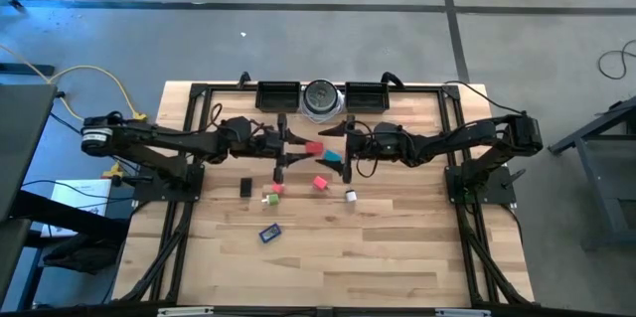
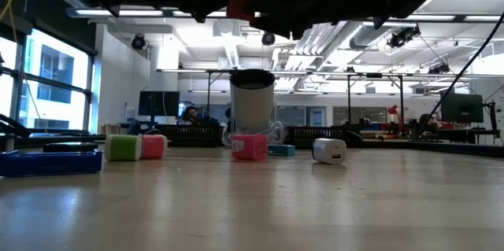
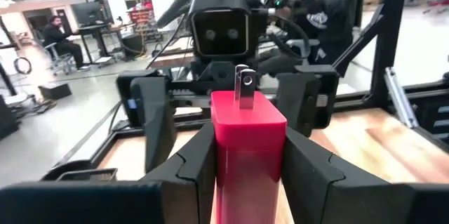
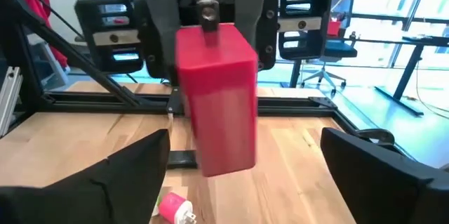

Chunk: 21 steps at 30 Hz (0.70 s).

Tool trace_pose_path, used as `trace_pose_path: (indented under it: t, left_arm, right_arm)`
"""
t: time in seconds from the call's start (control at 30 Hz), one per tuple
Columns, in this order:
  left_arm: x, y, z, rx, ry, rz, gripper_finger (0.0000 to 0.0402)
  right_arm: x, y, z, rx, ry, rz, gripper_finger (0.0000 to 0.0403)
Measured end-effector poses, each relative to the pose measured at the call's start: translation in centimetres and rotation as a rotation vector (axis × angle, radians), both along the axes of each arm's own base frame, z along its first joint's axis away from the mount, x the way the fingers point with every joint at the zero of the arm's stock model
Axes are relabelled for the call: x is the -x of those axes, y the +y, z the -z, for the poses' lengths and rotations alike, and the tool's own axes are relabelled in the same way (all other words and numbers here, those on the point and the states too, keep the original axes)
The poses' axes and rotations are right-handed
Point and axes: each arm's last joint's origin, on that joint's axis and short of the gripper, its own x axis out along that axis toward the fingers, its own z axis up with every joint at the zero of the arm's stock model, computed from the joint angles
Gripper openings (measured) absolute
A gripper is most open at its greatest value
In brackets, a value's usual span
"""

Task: Pick & Place Office items
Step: Put the red charger adapter into the left black basket

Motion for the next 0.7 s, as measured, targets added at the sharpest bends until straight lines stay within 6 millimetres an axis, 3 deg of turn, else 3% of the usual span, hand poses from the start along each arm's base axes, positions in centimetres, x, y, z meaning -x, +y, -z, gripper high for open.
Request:
trace_pose_path:
  t: [0.2, 0.7]
  left_arm:
    - [0.5, 0.7, 0.4, -0.016, 0.077, -0.096, 0.0116]
    - [1.6, 5.5, 0.9, -0.023, 0.141, -0.336, 0.0116]
  right_arm:
    - [0.2, 0.0, 0.1, 0.006, 0.038, -0.001, 0.034]
    - [1.0, 0.4, 1.2, -0.001, 0.228, -0.005, 0.0316]
